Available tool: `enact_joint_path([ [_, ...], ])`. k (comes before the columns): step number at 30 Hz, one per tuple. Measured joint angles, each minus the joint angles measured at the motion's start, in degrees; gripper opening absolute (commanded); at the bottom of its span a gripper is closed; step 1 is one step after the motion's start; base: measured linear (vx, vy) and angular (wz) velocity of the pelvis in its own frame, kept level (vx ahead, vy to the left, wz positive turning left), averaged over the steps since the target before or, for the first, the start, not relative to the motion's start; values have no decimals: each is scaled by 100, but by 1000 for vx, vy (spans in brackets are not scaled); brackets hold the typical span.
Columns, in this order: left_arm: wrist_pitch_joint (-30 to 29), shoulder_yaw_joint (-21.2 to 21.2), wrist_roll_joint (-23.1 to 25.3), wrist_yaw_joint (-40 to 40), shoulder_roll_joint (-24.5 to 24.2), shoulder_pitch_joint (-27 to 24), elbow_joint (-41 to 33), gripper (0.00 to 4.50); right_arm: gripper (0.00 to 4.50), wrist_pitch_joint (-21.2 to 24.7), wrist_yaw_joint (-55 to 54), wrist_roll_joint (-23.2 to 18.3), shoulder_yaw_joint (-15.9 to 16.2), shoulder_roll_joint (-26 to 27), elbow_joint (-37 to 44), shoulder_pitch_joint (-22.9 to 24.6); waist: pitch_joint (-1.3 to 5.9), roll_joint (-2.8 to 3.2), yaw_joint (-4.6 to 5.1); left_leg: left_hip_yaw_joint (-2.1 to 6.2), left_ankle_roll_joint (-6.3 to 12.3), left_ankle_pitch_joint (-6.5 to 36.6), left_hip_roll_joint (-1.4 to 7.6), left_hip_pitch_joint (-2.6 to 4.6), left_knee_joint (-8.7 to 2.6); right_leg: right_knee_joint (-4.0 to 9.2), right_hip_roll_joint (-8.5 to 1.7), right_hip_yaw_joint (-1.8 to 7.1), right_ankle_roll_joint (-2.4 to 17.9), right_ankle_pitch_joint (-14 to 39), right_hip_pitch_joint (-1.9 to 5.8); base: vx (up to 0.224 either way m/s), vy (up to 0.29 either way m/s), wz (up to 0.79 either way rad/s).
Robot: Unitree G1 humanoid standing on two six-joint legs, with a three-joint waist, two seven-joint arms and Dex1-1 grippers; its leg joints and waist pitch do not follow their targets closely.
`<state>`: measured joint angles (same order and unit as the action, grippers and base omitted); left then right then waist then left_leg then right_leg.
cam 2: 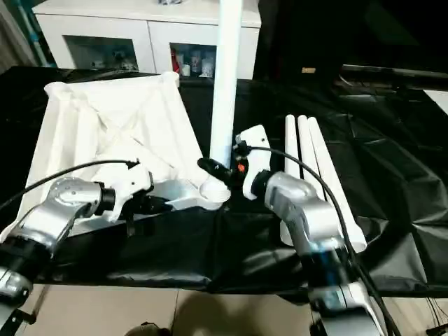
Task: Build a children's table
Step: Insert table leg to table base
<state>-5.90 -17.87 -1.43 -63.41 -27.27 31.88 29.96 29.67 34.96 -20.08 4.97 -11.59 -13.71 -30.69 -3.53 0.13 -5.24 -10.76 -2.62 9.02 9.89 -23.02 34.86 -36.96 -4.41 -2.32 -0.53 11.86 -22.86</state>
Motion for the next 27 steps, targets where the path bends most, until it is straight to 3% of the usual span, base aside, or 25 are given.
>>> enact_joint_path([
  [14,-146,13,2,5,-29,-91,-222,0,186,-171,159,65,49,77,-354,-66,-4,-6,7,-12,0,0,0,-1,-24,23,0,2,-1,1,-5,0,0,0],
  [27,-221,33,7,64,-24,-105,-235,0,186,-839,145,167,-57,259,-853,-56,-1,4,18,-20,0,0,1,4,-31,29,0,7,-1,1,-4,0,0,0],
])
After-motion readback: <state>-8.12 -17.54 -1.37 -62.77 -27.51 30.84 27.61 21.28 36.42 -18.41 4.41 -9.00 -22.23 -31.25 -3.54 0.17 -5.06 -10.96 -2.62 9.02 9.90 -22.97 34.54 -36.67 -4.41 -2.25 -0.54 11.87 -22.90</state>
